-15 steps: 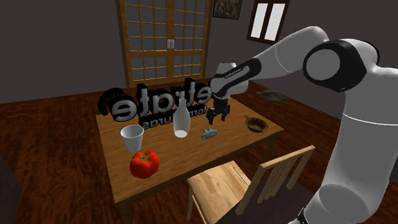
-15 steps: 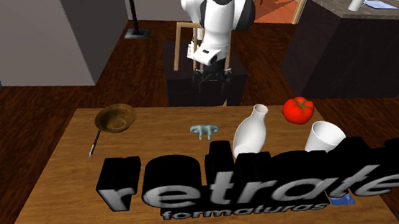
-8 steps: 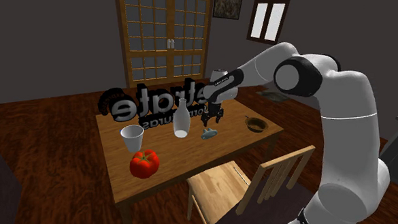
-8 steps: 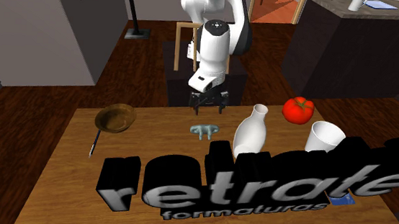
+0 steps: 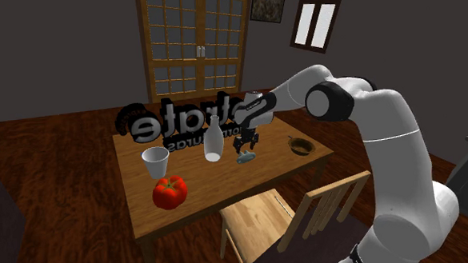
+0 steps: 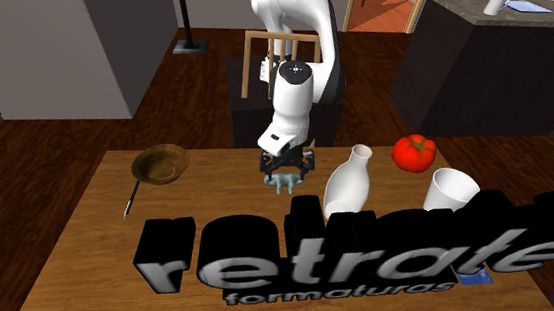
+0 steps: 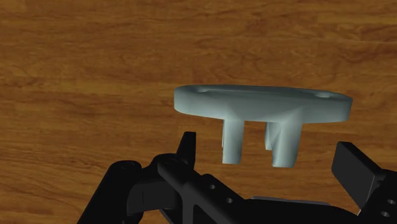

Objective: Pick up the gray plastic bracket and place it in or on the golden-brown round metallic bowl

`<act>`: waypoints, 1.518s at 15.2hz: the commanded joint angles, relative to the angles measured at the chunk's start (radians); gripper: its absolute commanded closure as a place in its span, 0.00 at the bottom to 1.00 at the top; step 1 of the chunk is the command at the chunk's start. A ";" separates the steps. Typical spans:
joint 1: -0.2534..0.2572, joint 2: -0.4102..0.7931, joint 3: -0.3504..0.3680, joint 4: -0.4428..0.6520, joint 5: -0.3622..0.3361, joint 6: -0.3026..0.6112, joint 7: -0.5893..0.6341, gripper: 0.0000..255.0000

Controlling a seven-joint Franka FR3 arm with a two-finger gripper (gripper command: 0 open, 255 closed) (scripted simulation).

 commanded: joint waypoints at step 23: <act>0.000 0.011 0.001 0.010 0.001 0.002 0.000 1.00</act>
